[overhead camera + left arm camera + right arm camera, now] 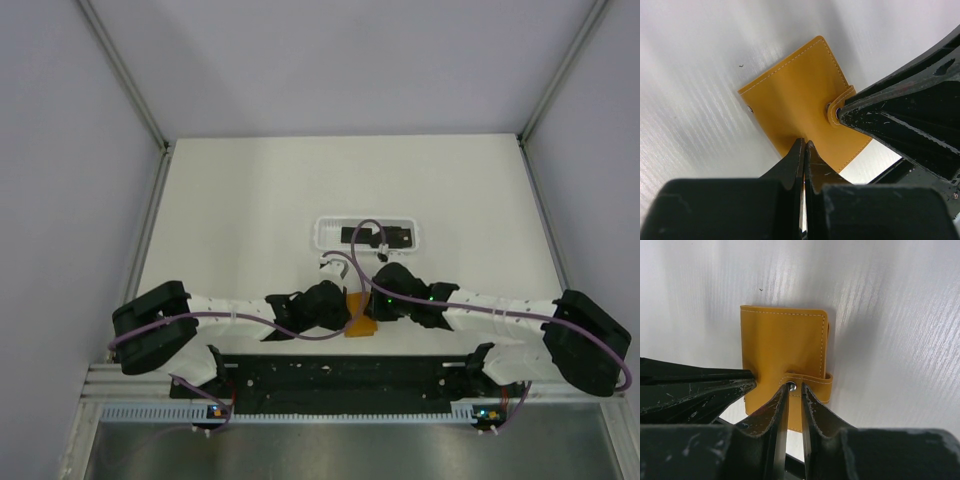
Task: Put the credit cards into the card holder
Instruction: Close the card holder at the corner of the board.
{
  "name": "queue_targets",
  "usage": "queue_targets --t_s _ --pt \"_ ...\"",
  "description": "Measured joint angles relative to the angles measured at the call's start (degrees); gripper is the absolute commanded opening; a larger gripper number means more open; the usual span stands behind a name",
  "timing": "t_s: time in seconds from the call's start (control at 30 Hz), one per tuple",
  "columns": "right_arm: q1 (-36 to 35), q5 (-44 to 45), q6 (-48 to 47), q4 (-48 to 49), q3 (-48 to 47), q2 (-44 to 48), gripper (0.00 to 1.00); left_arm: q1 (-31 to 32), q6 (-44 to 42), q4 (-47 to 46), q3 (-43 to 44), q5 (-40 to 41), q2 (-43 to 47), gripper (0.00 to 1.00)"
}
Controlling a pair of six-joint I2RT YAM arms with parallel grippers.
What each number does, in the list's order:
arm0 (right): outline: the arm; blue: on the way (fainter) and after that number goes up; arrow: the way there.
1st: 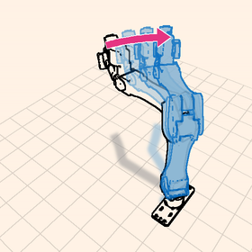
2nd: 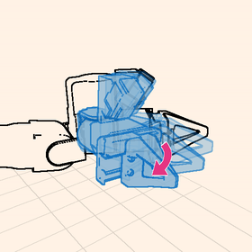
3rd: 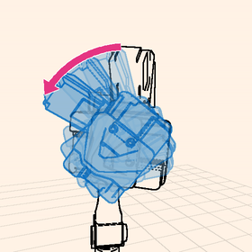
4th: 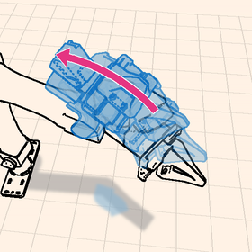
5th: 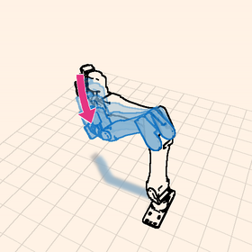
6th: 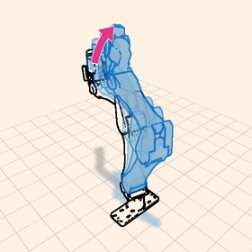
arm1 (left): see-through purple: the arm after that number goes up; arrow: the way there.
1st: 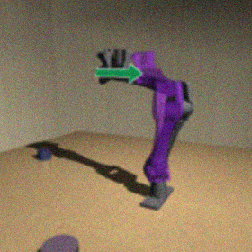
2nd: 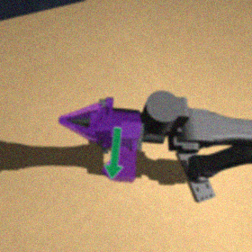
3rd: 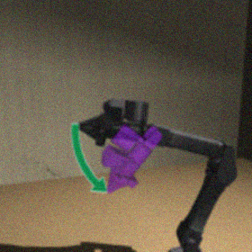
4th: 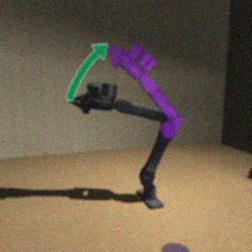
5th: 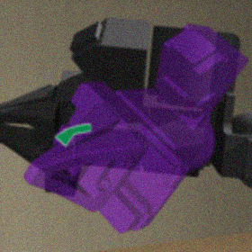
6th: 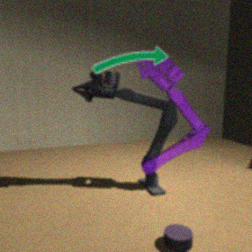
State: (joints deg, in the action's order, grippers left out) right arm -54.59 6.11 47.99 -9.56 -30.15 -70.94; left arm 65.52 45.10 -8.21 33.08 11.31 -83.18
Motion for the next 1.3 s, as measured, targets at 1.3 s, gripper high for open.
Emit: queue_targets --t_s 1.3 --pt "0.35 -0.37 -0.63 -3.32 -13.35 -15.06 0.12 -0.68 0.44 -0.52 -0.79 0.04 0.13 0.0"
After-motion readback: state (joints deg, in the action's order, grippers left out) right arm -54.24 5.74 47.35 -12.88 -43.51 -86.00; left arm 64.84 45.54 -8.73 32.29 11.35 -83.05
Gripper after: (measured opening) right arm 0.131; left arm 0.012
